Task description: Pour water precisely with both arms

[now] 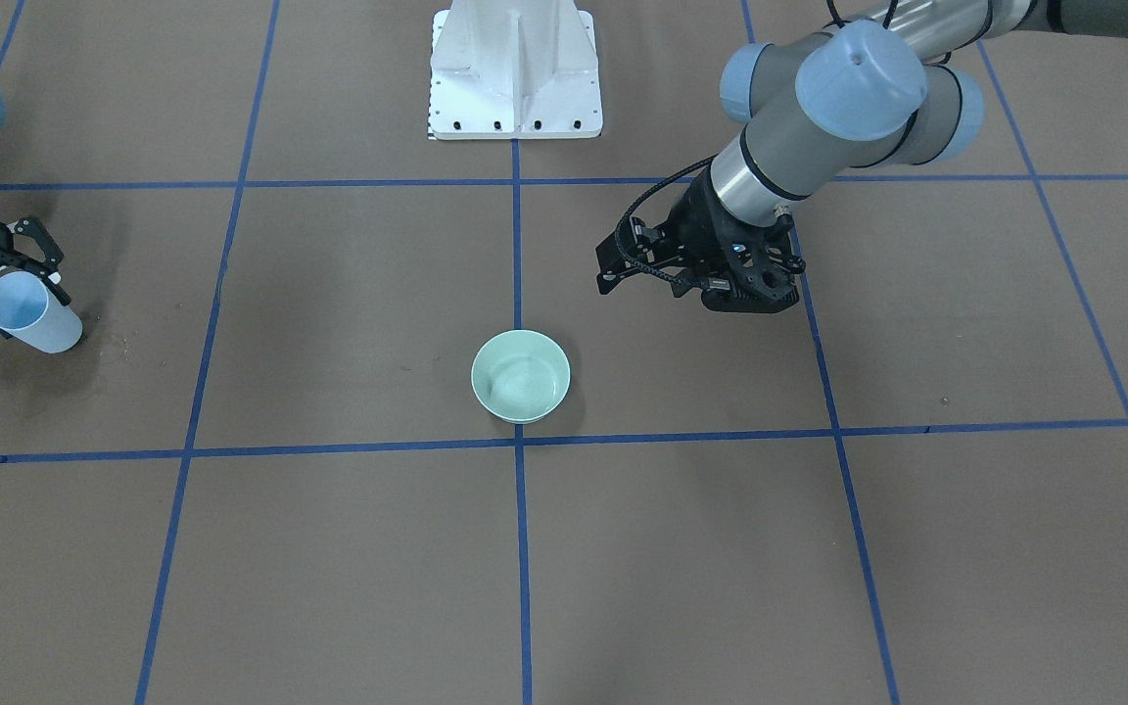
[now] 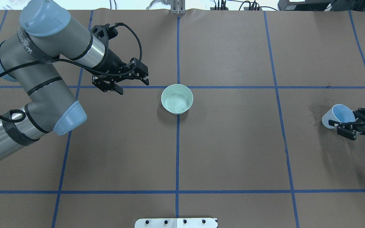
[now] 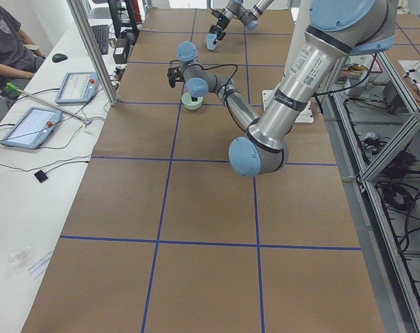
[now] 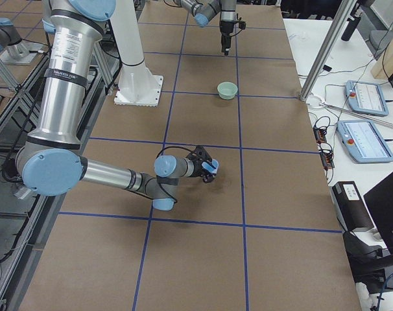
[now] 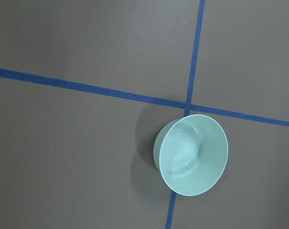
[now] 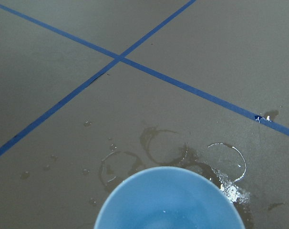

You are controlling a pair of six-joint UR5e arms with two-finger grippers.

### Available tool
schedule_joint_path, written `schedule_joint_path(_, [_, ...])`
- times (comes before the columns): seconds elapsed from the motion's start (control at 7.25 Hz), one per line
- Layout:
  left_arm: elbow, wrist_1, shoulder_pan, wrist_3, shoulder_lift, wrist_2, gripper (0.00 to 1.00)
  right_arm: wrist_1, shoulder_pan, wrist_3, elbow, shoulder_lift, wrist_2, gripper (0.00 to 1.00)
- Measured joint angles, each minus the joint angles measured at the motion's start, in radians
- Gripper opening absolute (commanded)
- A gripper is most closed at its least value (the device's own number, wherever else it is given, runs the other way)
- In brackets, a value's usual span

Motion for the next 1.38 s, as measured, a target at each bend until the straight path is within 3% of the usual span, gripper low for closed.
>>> schedule_joint_path(0.28, [0.004,0.0,-0.022,0.016,0.01,-0.003,1.0,-0.235,0.0,-0.001,0.036,0.171,-0.024,0.42])
schedule_joint_path(0.69, [0.014,0.001,-0.069,0.137,0.068,-0.006,1.0,-0.825,-0.042,-0.001,0.207,0.456,-0.082,0.42])
schedule_joint_path(1.1, [0.026,-0.001,-0.149,0.306,0.166,-0.026,1.0,-1.408,-0.216,-0.003,0.285,0.75,-0.281,0.38])
schedule_joint_path(1.38, [0.058,-0.008,-0.187,0.371,0.19,-0.072,1.0,-1.668,-0.314,-0.063,0.269,0.887,-0.428,0.38])
